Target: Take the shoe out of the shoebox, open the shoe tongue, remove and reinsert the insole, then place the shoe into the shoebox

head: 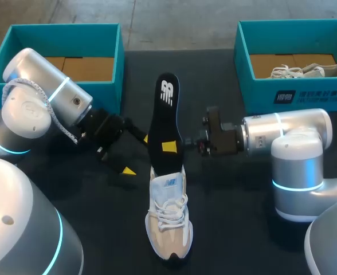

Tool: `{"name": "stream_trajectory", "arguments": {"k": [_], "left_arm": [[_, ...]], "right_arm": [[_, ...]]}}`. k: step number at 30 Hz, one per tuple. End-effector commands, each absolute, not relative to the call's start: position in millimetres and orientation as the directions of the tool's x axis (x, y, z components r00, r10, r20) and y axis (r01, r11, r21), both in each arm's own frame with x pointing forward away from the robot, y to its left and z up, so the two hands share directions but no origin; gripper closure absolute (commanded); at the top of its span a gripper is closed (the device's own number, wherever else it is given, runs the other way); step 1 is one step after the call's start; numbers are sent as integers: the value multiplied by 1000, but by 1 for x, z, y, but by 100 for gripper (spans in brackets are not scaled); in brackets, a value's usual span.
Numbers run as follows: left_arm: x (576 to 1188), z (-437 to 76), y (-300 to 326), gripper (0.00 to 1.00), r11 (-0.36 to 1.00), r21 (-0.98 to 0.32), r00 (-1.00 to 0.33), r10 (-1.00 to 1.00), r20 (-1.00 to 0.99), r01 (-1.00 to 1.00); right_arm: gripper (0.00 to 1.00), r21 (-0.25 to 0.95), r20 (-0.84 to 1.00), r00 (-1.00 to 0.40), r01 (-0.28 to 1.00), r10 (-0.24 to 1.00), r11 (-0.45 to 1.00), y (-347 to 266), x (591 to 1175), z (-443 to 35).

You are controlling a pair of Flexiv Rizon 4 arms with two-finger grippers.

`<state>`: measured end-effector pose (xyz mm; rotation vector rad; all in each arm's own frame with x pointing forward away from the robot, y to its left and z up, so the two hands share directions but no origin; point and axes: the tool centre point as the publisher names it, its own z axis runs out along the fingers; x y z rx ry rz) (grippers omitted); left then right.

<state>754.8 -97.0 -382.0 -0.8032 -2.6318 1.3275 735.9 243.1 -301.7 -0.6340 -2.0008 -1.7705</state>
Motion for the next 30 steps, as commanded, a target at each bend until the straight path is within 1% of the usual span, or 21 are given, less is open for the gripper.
{"name": "stream_trajectory", "arguments": {"k": [1, 30], "left_arm": [[754, -382, -97, 0, 487, -768, -858, 490, -154, 416], [754, -382, -97, 0, 487, -768, -858, 490, -154, 416]], "right_arm": [[100, 813, 568, -819, 573, 78, 99, 244, 734, -303], [100, 809, 576, -814, 581, 80, 91, 245, 727, -311]]}}
